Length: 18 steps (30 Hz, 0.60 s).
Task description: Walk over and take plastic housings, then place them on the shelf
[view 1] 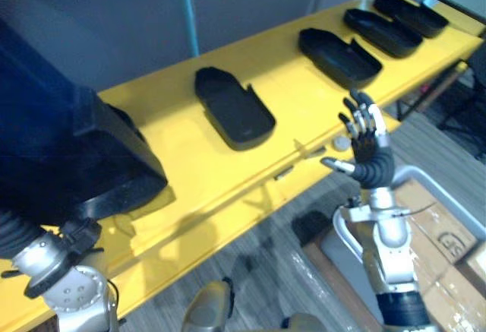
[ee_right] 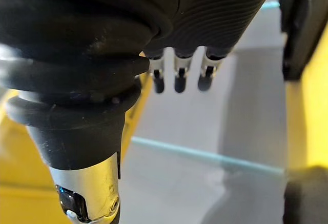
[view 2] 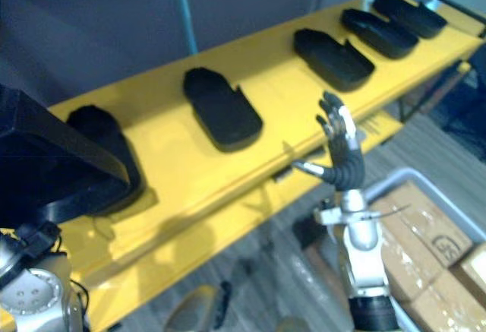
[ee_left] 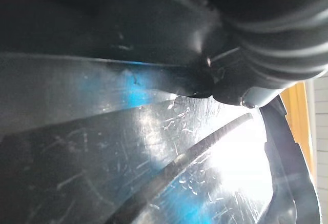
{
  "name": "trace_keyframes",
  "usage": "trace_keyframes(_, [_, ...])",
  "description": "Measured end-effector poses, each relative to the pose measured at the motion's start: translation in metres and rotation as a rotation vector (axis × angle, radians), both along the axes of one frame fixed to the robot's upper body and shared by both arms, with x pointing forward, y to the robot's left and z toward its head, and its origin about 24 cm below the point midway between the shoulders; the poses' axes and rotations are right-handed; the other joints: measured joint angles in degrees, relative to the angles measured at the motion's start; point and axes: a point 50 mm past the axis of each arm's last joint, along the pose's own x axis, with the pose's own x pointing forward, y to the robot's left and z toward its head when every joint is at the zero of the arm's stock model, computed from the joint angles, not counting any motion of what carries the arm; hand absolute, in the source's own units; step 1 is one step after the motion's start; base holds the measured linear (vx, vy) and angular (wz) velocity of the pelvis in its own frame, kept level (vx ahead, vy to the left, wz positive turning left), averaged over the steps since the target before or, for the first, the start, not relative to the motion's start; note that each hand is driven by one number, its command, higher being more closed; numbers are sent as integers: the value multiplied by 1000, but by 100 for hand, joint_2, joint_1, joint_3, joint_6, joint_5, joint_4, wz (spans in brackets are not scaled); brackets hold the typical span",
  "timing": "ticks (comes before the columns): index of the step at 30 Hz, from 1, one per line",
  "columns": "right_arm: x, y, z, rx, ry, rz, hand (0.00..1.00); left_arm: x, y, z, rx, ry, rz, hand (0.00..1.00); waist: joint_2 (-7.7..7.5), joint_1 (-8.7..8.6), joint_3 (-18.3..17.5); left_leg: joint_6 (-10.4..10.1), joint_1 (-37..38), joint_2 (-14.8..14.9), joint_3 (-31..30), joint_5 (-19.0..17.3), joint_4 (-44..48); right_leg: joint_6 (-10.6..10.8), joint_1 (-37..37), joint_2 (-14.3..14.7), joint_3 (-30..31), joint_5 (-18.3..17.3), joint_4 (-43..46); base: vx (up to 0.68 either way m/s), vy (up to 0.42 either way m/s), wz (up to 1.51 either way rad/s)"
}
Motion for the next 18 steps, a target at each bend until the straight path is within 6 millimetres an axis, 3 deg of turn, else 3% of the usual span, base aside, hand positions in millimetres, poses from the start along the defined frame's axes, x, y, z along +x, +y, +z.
trace_keyframes(7, [-5, 0, -4, -28, -5, -5, 0, -3, 0, -2, 0, -2, 58, 100, 85, -205, 81, -77, -172, 102, 202, 112, -115, 22, -497, -20, 106, -125, 371, -148, -28, -12])
trace_keyframes(13, [-13, 3, -8, -22, -44, 16, 0, -4, -4, 4, 43, -37, 106, 100, 30, -173, -63, 32, -180, -351, -103, 69, -93, 253, -200, -446, -371, -432, 469, 95, 32, 46])
trace_keyframes(14, [-13, 4, -8, -14, -51, 7, 0, -6, -4, 7, 63, -44, 109, 100, -47, -164, -189, 141, -141, -437, -122, -19, -156, 438, -50, -496, -499, -367, 502, 212, 20, 60])
trace_keyframes(15, [-12, 6, -6, -12, -59, 6, 0, -5, -3, 8, 67, -48, 110, 100, -63, -147, -216, 164, -76, -451, -119, -29, -194, 455, -114, -553, -467, -340, 752, 217, 26, 54])
trace_keyframes(17, [-7, 21, 1, -22, -98, 20, 0, -2, -4, 13, 74, -72, 102, 100, -104, -123, -252, 275, 306, -589, -325, -97, -243, 400, -701, -722, 75, 164, 2488, 245, 35, 47])
trace_keyframes(18, [-6, 26, 2, -32, -107, 23, 0, -2, -4, 14, 83, -76, 99, 100, -131, -125, -269, 341, 427, -613, -408, -146, -299, 323, -843, -748, 180, 432, 2849, 352, -29, 44])
